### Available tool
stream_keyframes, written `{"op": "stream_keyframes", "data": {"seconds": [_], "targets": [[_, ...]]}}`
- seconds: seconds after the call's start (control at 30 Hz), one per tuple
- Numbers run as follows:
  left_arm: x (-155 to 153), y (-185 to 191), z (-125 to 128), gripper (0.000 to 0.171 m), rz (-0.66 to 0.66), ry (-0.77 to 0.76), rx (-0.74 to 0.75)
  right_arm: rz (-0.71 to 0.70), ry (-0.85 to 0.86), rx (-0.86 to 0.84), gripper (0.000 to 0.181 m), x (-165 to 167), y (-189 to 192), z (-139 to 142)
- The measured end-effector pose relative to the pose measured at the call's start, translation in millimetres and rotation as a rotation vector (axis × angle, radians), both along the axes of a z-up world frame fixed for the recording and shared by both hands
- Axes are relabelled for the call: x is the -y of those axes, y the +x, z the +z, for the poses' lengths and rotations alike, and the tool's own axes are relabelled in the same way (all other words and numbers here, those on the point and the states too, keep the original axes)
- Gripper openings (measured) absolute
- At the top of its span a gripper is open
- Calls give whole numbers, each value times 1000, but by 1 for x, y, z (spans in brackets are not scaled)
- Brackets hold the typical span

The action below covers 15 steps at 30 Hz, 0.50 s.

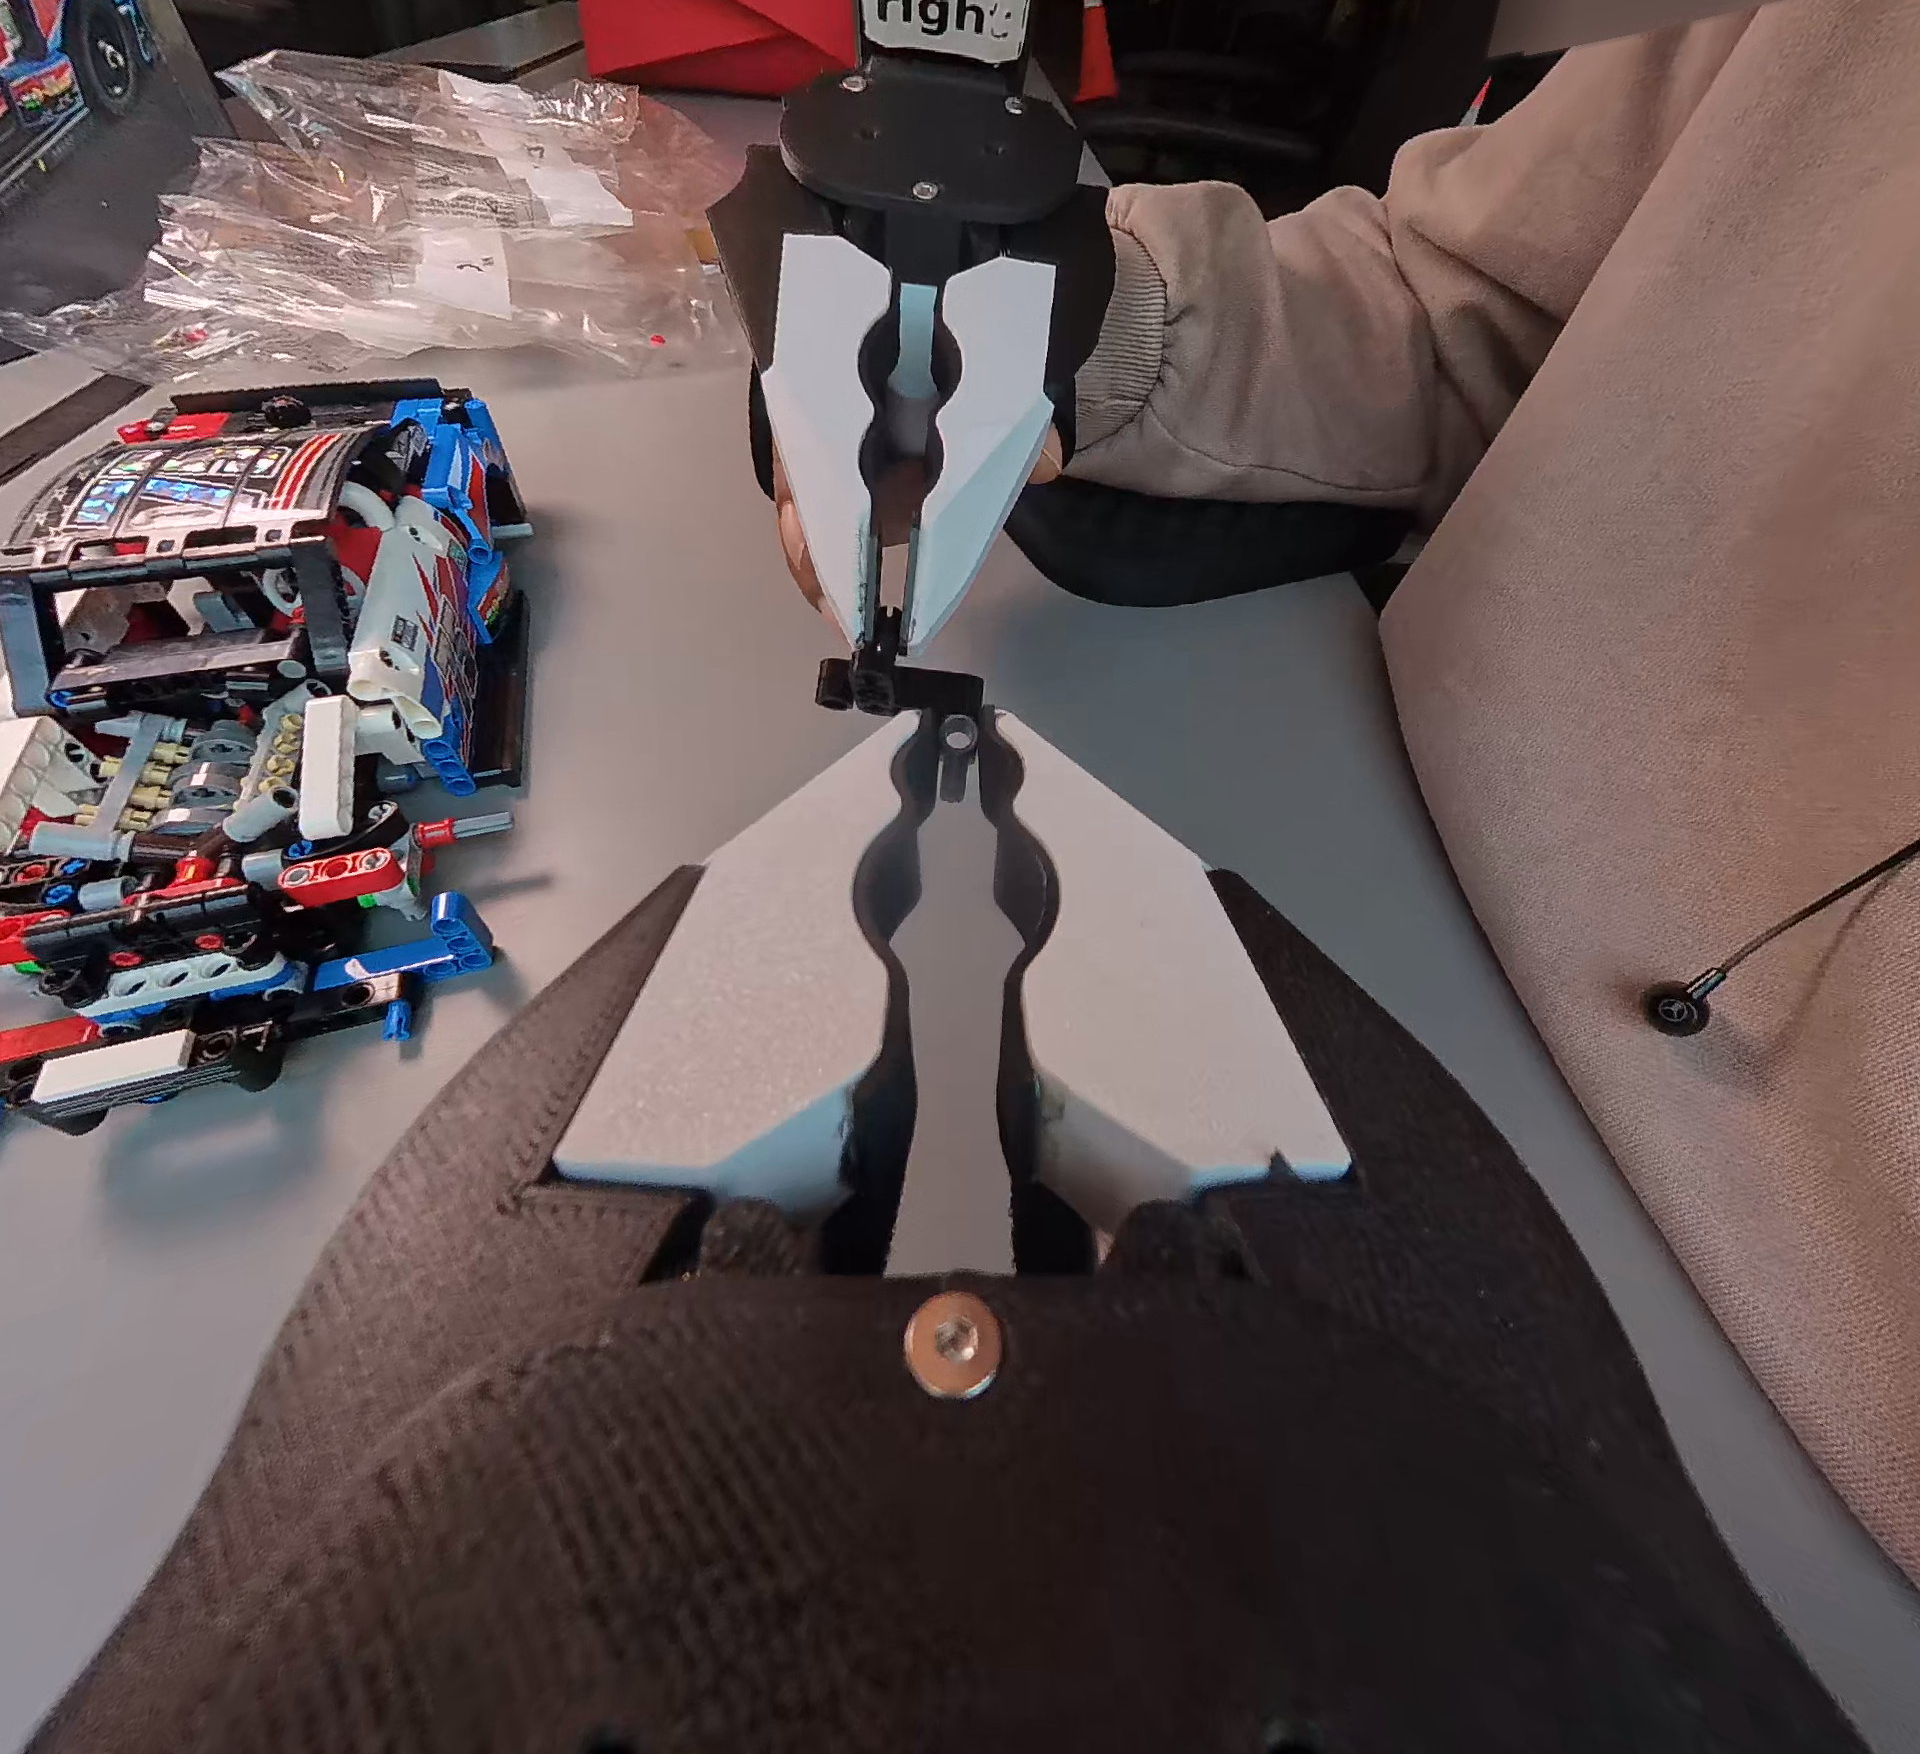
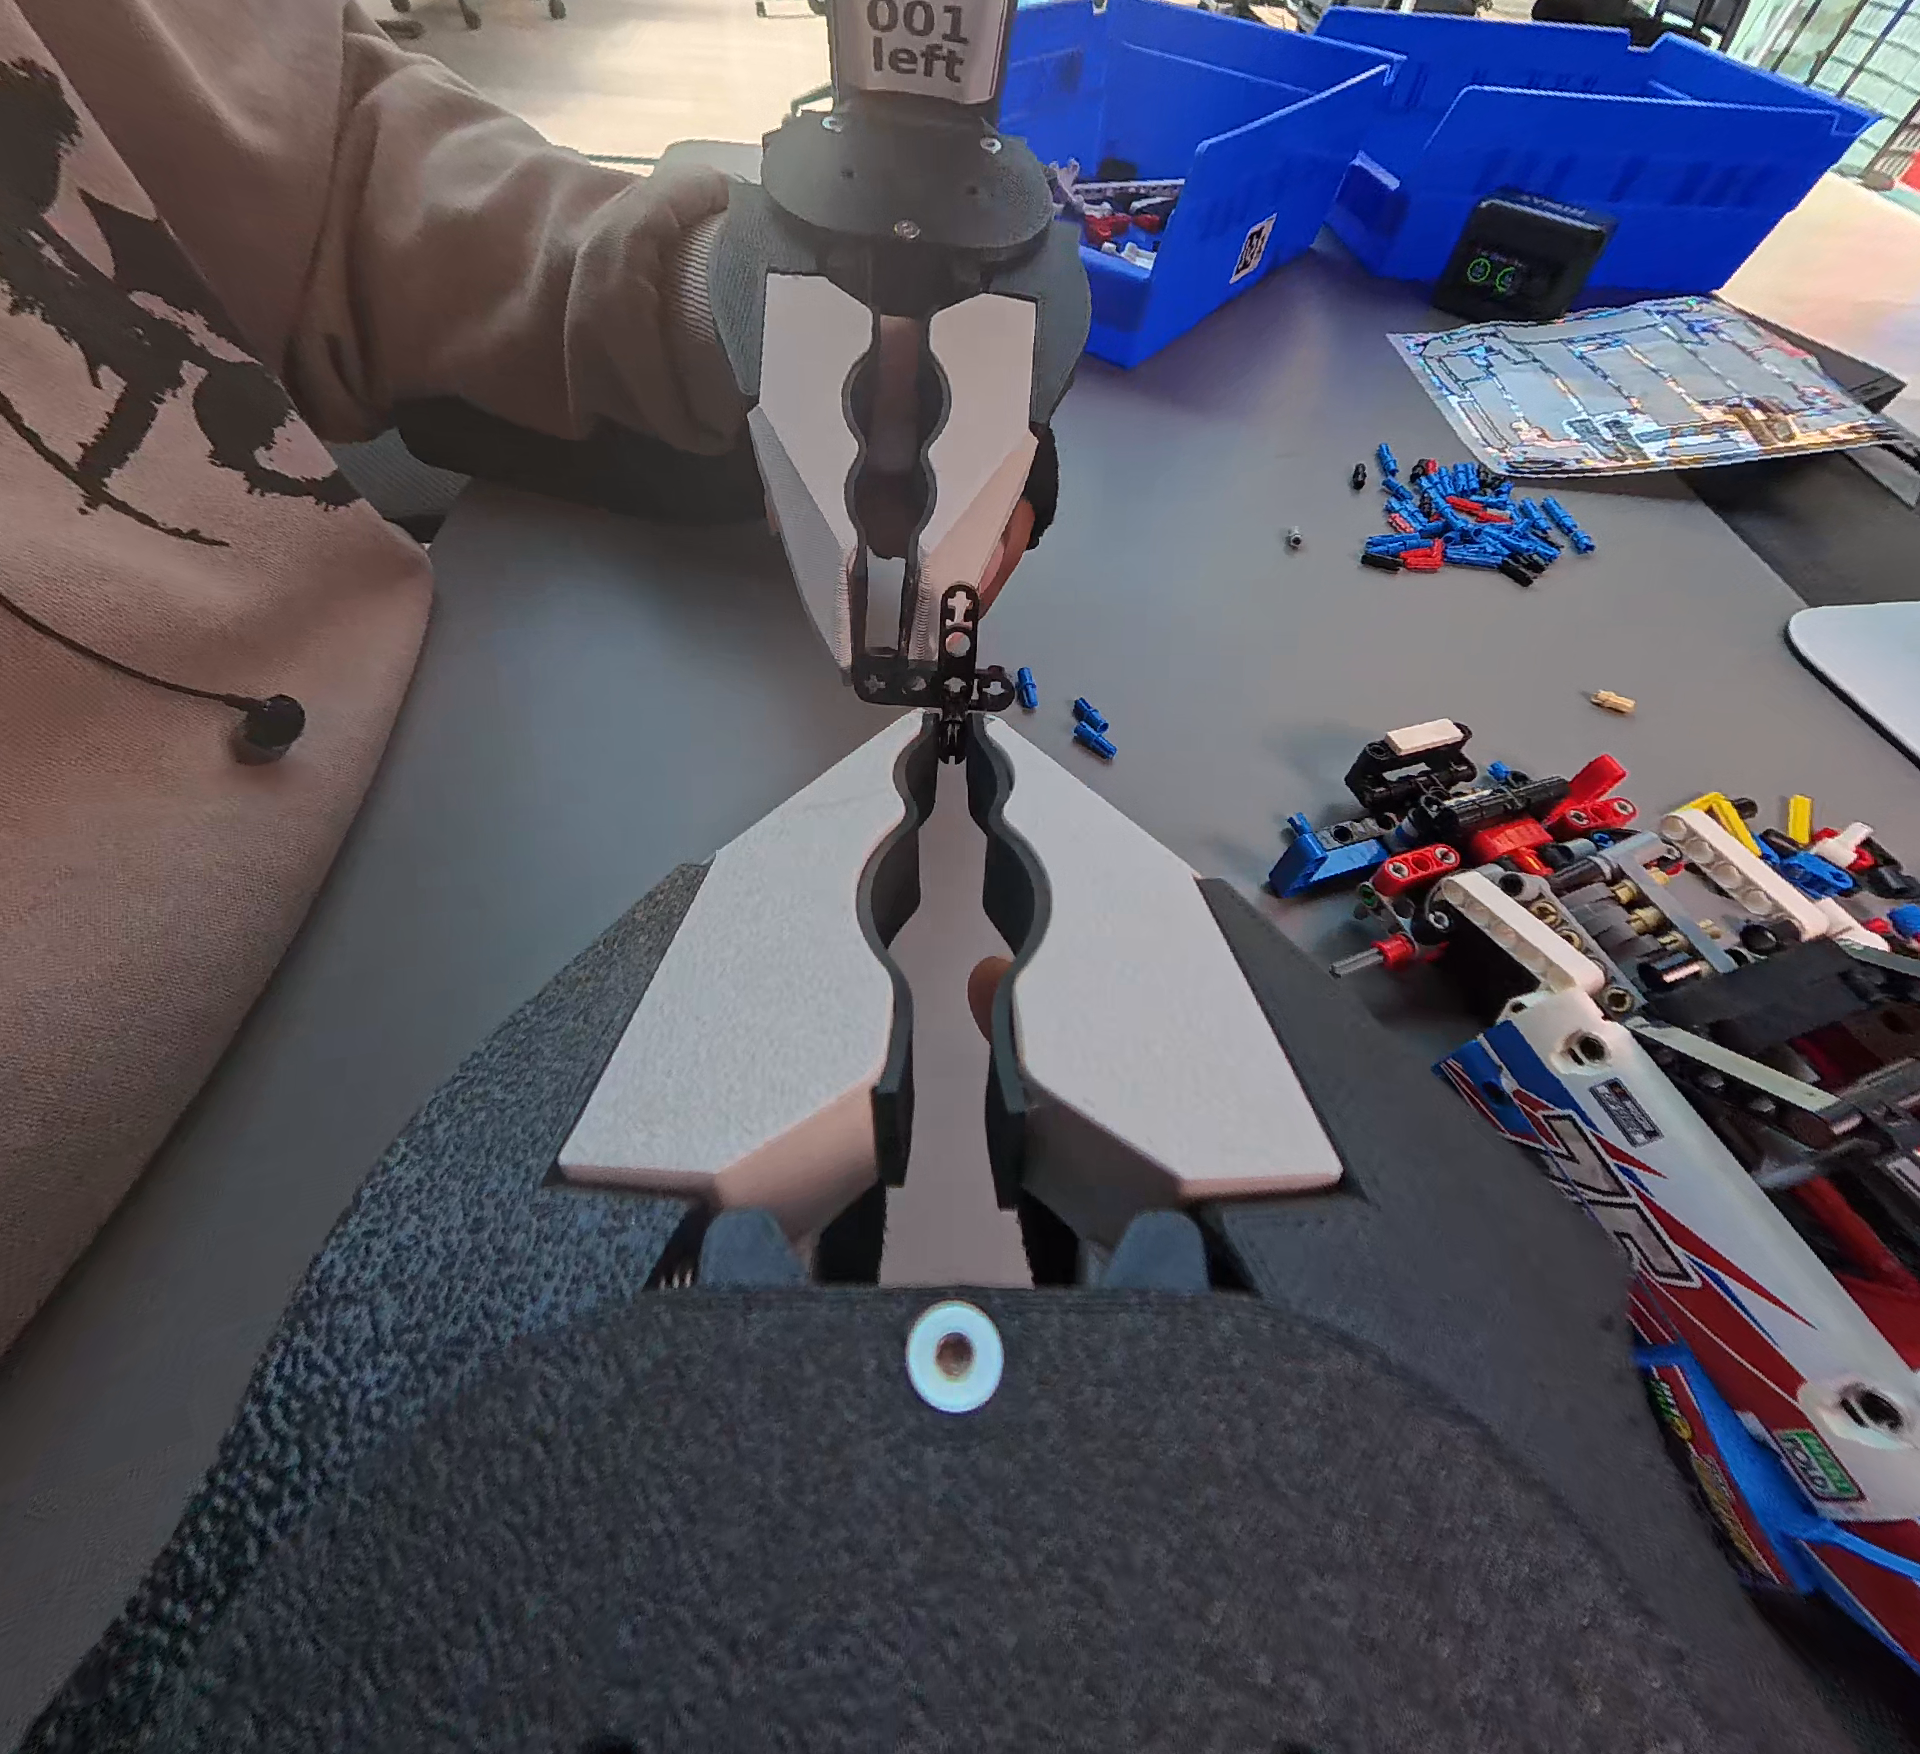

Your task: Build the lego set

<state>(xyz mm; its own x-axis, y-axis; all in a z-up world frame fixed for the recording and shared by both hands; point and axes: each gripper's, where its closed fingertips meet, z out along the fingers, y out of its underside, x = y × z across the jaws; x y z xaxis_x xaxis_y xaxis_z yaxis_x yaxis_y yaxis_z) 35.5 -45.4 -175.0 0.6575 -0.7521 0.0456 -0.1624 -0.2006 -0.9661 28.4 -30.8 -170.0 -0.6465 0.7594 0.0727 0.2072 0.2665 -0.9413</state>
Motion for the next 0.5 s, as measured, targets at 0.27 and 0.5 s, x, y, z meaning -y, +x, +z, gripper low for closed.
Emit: {"op": "stream_keyframes", "data": {"seconds": [0.27,0.5], "targets": [[-2,1,-15,6,22,-11,-112,-3,22,55,3,0,-1,-12],[-2,2,-21,6,35,35,-228,-3,39,112,3,1,-1,-25]]}}
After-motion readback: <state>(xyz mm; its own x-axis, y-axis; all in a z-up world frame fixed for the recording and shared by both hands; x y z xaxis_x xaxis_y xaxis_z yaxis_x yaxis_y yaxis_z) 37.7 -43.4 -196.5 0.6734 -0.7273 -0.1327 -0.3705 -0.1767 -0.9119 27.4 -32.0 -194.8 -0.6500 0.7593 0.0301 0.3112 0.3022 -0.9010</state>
